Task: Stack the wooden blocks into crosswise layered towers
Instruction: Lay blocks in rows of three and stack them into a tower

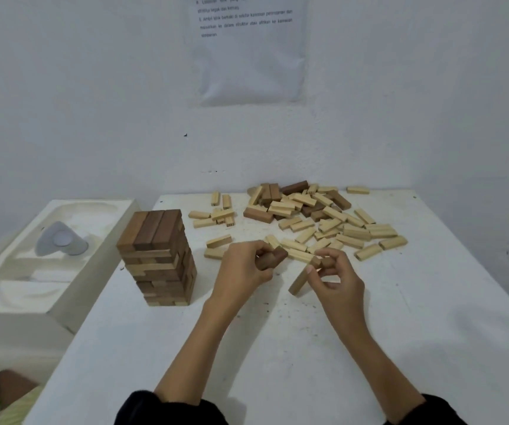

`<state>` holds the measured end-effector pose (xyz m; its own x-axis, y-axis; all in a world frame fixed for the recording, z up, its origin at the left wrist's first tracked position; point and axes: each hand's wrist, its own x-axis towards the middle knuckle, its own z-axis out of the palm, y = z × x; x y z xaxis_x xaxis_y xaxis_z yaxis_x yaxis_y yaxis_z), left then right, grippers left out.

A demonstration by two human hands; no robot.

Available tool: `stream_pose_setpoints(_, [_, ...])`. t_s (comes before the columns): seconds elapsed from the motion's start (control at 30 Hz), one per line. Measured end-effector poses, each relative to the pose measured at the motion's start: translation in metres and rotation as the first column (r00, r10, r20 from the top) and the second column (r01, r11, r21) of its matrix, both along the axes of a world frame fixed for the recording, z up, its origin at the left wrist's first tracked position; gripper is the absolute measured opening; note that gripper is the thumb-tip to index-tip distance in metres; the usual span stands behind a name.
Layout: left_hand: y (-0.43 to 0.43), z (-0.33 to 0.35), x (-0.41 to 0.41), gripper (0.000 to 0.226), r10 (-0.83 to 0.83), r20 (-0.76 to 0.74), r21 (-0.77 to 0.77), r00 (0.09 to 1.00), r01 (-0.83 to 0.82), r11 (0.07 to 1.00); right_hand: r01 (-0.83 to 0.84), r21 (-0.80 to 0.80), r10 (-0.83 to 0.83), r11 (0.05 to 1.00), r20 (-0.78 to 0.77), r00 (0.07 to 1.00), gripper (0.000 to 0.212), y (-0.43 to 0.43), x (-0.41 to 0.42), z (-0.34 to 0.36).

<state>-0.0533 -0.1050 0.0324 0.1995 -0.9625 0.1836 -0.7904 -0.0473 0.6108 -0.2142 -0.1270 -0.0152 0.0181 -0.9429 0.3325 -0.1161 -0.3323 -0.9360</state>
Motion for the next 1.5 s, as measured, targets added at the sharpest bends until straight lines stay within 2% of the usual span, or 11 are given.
stream_pose_setpoints(0.1, [0.021,-0.015,-0.001,0.033,-0.021,0.049,0.061,0.999,0.018,0.998,-0.046,0.052,0.051,0.998,-0.102,0.993,0.028,0.013,-0.006,-0.006])
stream_pose_setpoints(0.23, [0.04,-0.023,0.001,0.031,-0.02,0.014,0.065,1.0,0.019,0.998,-0.104,0.085,0.116,0.991,-0.156,0.981,0.025,0.021,-0.013,-0.009])
stream_pose_setpoints(0.43, [0.053,-0.027,-0.001,0.043,-0.126,0.007,0.112,0.992,0.124,0.986,-0.093,0.074,0.113,0.993,-0.358,0.927,0.016,0.016,-0.017,-0.013])
stream_pose_setpoints(0.67, [0.038,-0.025,0.009,0.031,-0.04,0.037,0.041,0.999,0.038,0.998,-0.069,0.031,0.076,0.997,-0.467,0.881,0.024,0.017,-0.017,-0.015])
stream_pose_setpoints(0.9, [0.039,-0.019,0.026,0.038,-0.055,0.166,0.124,0.985,0.035,0.992,-0.072,-0.011,0.054,0.997,-0.553,0.831,0.032,0.016,-0.016,-0.019])
stream_pose_setpoints(1.03, [0.048,-0.017,0.032,0.037,-0.113,0.058,0.205,0.992,0.099,0.974,-0.168,-0.015,0.109,0.986,-0.708,0.698,0.078,0.021,-0.014,-0.017])
stream_pose_setpoints(1.1, [0.051,-0.02,0.032,0.038,-0.119,0.008,0.191,0.993,0.115,0.975,-0.22,-0.019,0.125,0.975,-0.771,0.624,0.093,0.021,-0.014,-0.019])
stream_pose_setpoints(1.17, [0.05,-0.022,0.031,0.037,-0.122,-0.051,0.168,0.991,0.129,0.977,-0.239,-0.021,0.131,0.971,-0.788,0.602,0.093,0.02,-0.014,-0.018])
stream_pose_setpoints(1.3, [0.049,-0.023,0.025,0.039,-0.145,-0.164,0.153,0.976,0.171,0.973,-0.253,-0.005,0.164,0.967,-0.752,0.639,0.092,0.02,-0.014,-0.015])
stream_pose_setpoints(1.43, [0.046,-0.025,0.02,0.037,-0.163,-0.169,0.14,0.972,0.188,0.972,-0.269,-0.004,0.173,0.963,-0.755,0.632,0.097,0.018,-0.012,-0.016])
stream_pose_setpoints(1.5, [0.045,-0.025,0.019,0.034,-0.151,-0.186,0.125,0.971,0.176,0.976,-0.308,0.028,0.223,0.951,-0.754,0.618,0.109,0.017,-0.01,-0.015])
